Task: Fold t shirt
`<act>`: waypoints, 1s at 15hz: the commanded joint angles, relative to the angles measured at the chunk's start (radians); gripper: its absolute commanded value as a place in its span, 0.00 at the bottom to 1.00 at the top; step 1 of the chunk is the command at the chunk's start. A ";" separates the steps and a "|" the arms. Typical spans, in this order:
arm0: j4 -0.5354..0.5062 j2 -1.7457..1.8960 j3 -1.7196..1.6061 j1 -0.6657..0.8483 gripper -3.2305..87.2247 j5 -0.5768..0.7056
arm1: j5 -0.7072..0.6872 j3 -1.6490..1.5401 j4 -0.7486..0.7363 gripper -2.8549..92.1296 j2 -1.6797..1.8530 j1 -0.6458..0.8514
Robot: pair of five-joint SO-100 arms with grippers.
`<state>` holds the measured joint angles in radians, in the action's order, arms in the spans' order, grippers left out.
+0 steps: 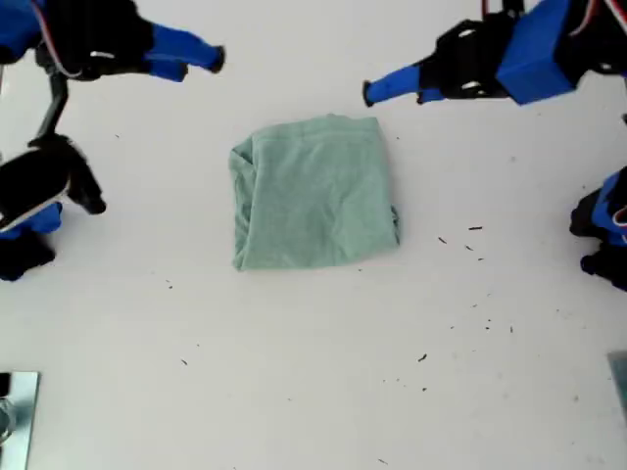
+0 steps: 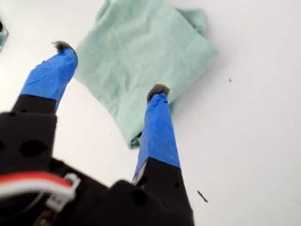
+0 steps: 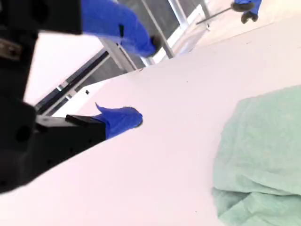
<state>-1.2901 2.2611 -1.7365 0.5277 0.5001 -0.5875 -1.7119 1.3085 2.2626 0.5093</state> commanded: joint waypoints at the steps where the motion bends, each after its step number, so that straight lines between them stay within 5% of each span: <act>1: 0.144 0.262 -0.365 -0.077 0.17 -0.081 | 0.046 -0.311 -0.041 0.34 0.337 0.006; 4: 0.388 0.597 -0.927 -0.282 0.03 -0.305 | 0.193 -0.844 -0.081 0.31 0.741 -0.087; 6: 0.509 0.959 -1.290 -0.437 0.03 -0.442 | 0.359 -1.184 0.002 0.25 1.212 -0.209; 8: 0.272 1.350 -1.502 -0.518 0.03 -0.601 | 0.492 -1.342 0.097 0.26 1.247 -0.325; 9: 0.265 1.308 -1.509 -0.508 0.04 -0.574 | 0.414 -1.371 0.078 0.29 1.235 -0.342; 11: 0.268 1.342 -1.505 -0.515 0.16 -0.249 | 0.341 -1.373 0.075 0.28 1.243 -0.310; 13: 0.270 1.342 -1.506 -0.532 0.16 -0.249 | -0.232 -1.371 0.077 0.28 1.243 -0.295; 15: 0.270 1.342 -1.506 -0.535 0.16 -0.249 | -0.225 -1.376 0.069 0.24 1.244 -0.301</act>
<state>-1.0170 3.5957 -3.2321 0.0031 0.2454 -0.7486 -3.0496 1.3852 3.4929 0.1994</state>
